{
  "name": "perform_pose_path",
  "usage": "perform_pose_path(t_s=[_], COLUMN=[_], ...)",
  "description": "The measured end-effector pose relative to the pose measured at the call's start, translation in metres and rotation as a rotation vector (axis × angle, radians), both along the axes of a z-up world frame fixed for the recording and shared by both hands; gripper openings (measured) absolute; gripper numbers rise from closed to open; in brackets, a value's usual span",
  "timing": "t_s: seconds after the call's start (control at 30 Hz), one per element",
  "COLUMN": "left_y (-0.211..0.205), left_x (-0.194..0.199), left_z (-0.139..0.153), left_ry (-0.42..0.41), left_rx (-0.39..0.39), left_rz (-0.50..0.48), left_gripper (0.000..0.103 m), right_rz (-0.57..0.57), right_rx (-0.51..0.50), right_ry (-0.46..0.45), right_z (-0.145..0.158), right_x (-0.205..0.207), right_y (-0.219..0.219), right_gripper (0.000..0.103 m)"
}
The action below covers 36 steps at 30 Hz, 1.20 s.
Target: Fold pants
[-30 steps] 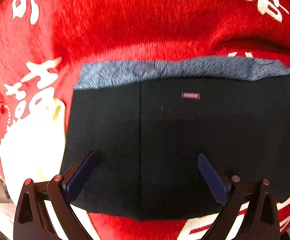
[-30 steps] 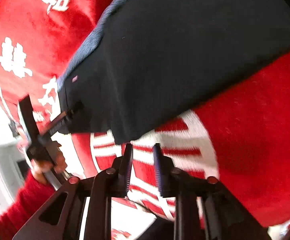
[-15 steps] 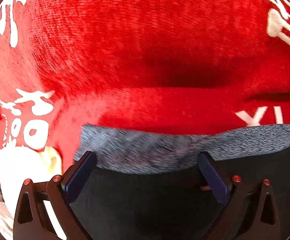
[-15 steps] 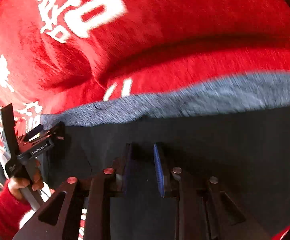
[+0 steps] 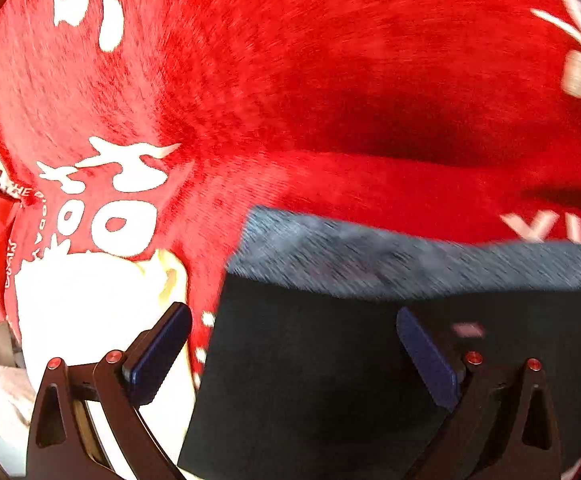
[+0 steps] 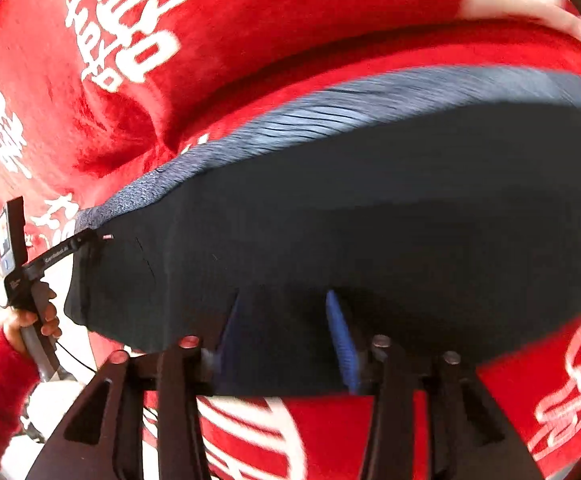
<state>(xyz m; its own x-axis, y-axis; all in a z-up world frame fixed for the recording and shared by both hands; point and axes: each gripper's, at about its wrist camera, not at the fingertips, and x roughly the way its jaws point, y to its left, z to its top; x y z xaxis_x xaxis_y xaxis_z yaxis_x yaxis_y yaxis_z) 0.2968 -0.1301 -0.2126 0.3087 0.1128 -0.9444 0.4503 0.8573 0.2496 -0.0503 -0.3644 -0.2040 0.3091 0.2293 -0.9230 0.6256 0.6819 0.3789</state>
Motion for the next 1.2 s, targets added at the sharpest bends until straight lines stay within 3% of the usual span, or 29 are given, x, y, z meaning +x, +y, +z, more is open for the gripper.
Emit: perform_pose_path(t_s=[0.17,0.37,0.57,0.77,1.2], left_y=[-0.034,-0.102,-0.166,-0.217,-0.296], left_x=[-0.061,-0.137,-0.187,-0.227,-0.265], left_z=[0.017,0.036,0.043,0.04,0.015], left_ry=[0.037,0.058,0.149,0.245,0.192], left_rx=[-0.04,-0.082,-0.146,-0.181,-0.118], left_rz=[-0.09,-0.261,-0.335,-0.309,-0.29], left_gripper=[0.103,0.103,0.103,0.103,0.103], right_rz=[-0.069,-0.123,-0.172,-0.248,-0.393], right_rx=[0.024,0.063,0.081,0.06,0.03], right_ry=[-0.006,0.031,0.052,0.039,0.019], right_z=[0.014,0.013,0.013,0.022,0.024], right_x=[-0.055,-0.102,-0.146,-0.183,-0.234], right_y=[-0.007,-0.006,-0.027,-0.075,-0.175], right_gripper=[0.052,0.054,0.054,0.054,0.054])
